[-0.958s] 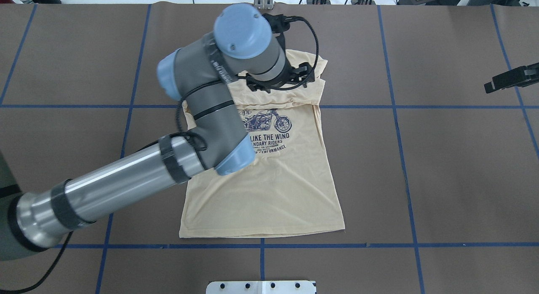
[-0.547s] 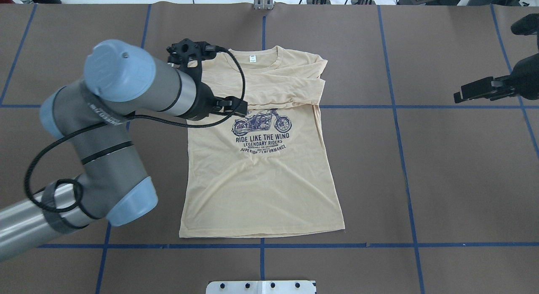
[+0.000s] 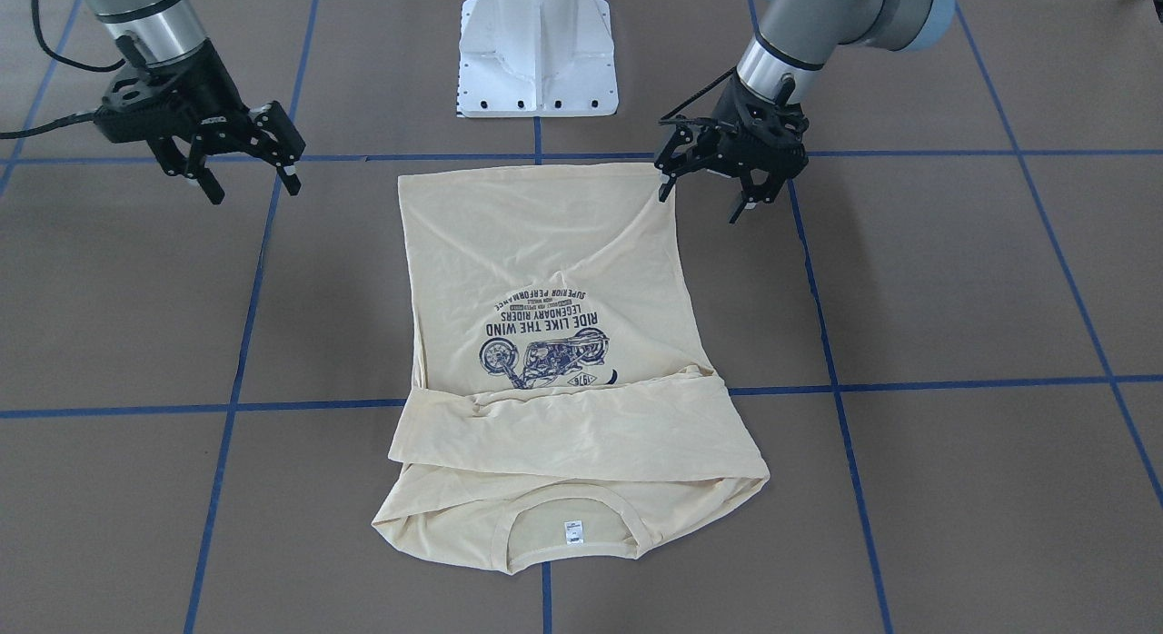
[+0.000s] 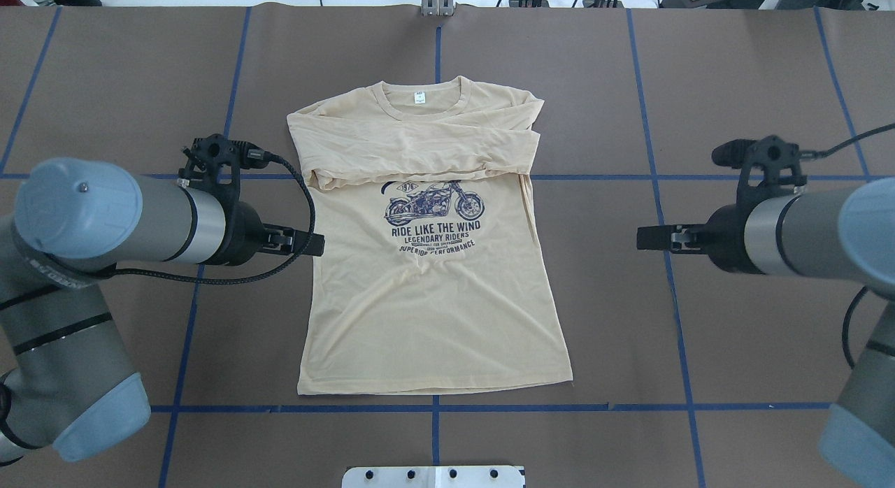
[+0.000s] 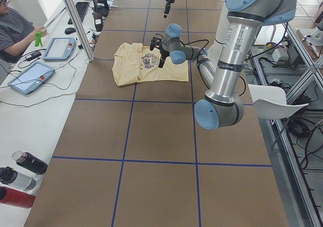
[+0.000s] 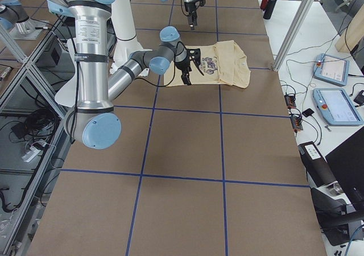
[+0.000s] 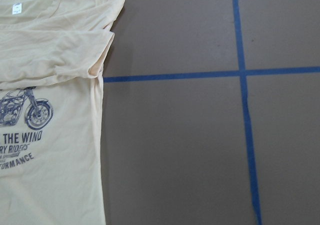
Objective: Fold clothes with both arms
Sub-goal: 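Move both grippers down to the shirt hem nearest the robot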
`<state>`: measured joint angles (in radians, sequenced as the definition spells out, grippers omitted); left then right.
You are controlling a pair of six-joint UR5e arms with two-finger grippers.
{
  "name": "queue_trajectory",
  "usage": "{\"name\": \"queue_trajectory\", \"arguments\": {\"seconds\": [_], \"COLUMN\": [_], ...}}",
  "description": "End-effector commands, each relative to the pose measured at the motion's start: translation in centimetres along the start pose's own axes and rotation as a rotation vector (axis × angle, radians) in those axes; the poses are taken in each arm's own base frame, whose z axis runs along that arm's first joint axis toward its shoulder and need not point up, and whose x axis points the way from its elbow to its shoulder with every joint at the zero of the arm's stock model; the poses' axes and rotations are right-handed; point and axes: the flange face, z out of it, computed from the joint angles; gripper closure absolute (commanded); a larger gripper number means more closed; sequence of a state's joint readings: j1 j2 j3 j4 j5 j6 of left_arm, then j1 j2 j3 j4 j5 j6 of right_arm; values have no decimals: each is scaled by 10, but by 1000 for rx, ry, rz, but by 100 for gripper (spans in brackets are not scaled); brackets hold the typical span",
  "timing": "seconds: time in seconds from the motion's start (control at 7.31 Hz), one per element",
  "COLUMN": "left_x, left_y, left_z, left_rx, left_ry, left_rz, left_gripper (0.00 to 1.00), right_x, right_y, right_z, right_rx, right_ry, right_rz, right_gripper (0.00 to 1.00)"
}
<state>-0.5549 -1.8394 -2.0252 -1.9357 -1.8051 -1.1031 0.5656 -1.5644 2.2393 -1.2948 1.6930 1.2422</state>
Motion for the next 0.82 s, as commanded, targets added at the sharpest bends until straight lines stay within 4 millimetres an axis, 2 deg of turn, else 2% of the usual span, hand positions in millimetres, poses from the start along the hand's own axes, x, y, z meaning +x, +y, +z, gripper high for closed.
{"name": "queue_trajectory", "arguments": {"seconds": [0.0,0.14,0.27,0.41,0.55,0.68], "left_x": [-20,-14,-4,1,7,8], "left_y": [58,82,105,116,132,138], "left_z": [22,35,47,52,61,64], "left_rx": [-3,-13,-32,-37,-46,-55], "left_ry": [4,-10,-15,-19,-26,-30], "left_rz": [-64,-99,-144,-190,-231,-243], "left_gripper": [0,0,1,10,24,32], "right_x": [-40,-47,-49,-51,-52,-53], "right_y": [71,93,102,105,107,108], "right_z": [17,23,27,28,28,28], "right_rx": [27,27,15,14,22,22], "right_ry": [-2,12,30,33,31,31], "right_rz": [32,55,143,156,152,151], "right_gripper": [0,1,2,2,1,1]}}
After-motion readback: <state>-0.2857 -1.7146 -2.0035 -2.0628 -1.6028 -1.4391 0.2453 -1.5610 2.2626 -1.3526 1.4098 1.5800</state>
